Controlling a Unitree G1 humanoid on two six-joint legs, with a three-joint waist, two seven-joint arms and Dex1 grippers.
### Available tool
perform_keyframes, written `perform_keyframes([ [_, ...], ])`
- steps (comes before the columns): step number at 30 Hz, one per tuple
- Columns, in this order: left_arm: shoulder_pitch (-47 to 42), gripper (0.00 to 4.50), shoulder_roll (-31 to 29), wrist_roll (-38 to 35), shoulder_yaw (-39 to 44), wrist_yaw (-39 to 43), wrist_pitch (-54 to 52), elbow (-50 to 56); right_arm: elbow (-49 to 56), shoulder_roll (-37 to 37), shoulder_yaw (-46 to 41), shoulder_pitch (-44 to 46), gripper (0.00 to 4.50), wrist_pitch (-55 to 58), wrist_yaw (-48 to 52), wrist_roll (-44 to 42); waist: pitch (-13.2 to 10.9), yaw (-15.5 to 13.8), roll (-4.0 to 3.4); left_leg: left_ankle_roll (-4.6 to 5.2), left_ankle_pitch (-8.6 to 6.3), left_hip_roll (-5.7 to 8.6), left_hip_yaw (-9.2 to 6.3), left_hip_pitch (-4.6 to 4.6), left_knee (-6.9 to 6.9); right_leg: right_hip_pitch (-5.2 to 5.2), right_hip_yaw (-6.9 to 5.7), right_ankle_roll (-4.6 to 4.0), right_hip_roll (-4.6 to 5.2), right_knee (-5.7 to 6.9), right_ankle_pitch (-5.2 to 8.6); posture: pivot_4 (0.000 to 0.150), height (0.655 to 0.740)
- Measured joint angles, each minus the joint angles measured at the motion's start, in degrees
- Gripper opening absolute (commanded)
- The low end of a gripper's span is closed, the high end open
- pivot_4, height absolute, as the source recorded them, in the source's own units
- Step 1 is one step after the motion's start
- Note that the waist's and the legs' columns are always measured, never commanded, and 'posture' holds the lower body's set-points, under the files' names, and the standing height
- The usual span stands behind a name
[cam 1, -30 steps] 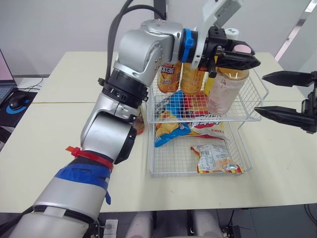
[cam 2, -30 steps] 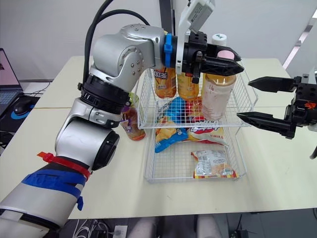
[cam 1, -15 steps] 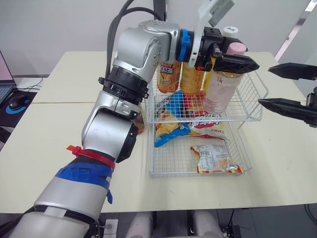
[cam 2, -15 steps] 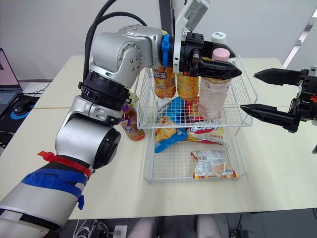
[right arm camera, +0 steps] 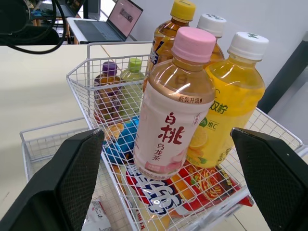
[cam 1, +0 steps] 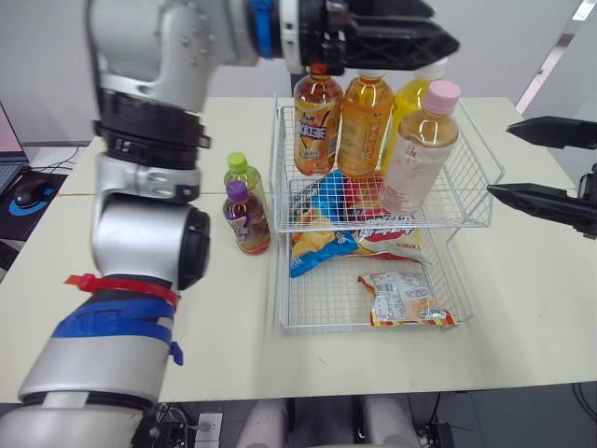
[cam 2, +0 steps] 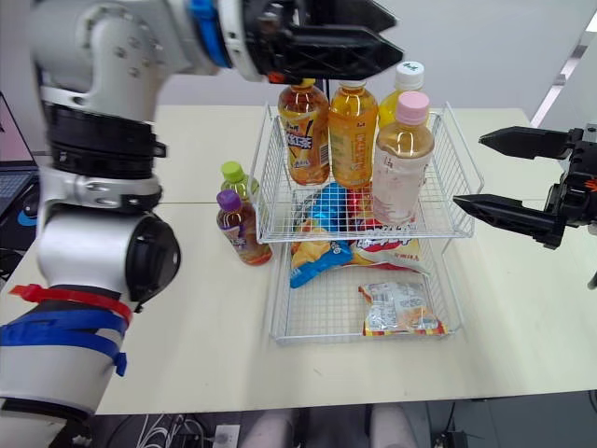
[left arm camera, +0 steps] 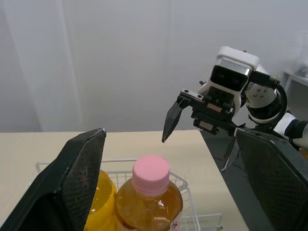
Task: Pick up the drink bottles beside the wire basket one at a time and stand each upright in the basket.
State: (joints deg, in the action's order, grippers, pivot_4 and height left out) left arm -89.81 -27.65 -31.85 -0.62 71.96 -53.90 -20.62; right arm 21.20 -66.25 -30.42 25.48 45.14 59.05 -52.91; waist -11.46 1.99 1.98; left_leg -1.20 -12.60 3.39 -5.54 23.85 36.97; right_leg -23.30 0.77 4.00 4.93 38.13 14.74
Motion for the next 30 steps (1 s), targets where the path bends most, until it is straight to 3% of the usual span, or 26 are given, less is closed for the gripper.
perform_keyframes([
  [7,12.71,4.46,-15.35,1.02,3.43,-0.72,3.93,11.84,1.16,0.04,-1.62,-0.15,4.50,-0.96,0.45,-0.59,0.03,-0.25,-0.08,0.00,0.00,-0.01,-0.01,-0.02,0.05,0.02,0.02,-0.01,0.00,0.02,-0.01,0.150,0.7400],
  [14,29.09,4.46,-24.73,-0.89,15.31,-11.26,-2.26,21.97,3.10,0.83,-0.16,-0.14,4.50,-0.94,2.16,-4.21,0.03,-0.19,-0.08,0.00,0.00,-0.04,-0.04,-0.02,0.04,0.01,-0.01,-0.02,-0.01,0.02,-0.01,0.150,0.7400],
  [19,42.70,4.46,-26.75,-1.35,25.22,-17.94,-3.00,28.62,3.81,1.04,2.89,0.91,4.50,-1.42,3.28,-4.76,0.03,-0.30,-0.08,0.00,0.00,-0.04,-0.04,-0.04,0.05,0.03,0.01,-0.03,0.00,0.01,-0.02,0.150,0.7400],
  [21,54.26,4.46,-27.70,0.79,30.12,-18.93,0.63,31.94,4.36,1.44,5.16,2.58,4.50,-2.19,3.55,-4.83,0.11,-0.12,-0.22,0.00,0.00,-0.03,0.08,-0.12,0.00,0.03,0.12,-0.05,0.06,0.03,-0.01,0.150,0.7400],
  [23,62.48,4.46,-26.38,1.66,32.98,-19.76,2.61,32.88,4.97,1.99,7.34,4.02,4.50,-2.47,3.59,-4.93,0.11,-0.20,-0.22,0.00,0.00,-0.11,0.00,-0.07,0.01,0.00,0.03,-0.11,0.02,-0.01,-0.05,0.150,0.7400],
  [30,79.20,4.46,-18.98,0.14,40.06,-23.64,6.53,42.85,7.99,6.68,14.78,11.71,4.50,-3.00,2.72,-7.37,0.15,-0.86,-0.19,0.01,-0.01,-0.05,-0.01,-0.06,0.01,0.04,0.01,-0.11,0.12,-0.11,-0.08,0.150,0.7400],
])
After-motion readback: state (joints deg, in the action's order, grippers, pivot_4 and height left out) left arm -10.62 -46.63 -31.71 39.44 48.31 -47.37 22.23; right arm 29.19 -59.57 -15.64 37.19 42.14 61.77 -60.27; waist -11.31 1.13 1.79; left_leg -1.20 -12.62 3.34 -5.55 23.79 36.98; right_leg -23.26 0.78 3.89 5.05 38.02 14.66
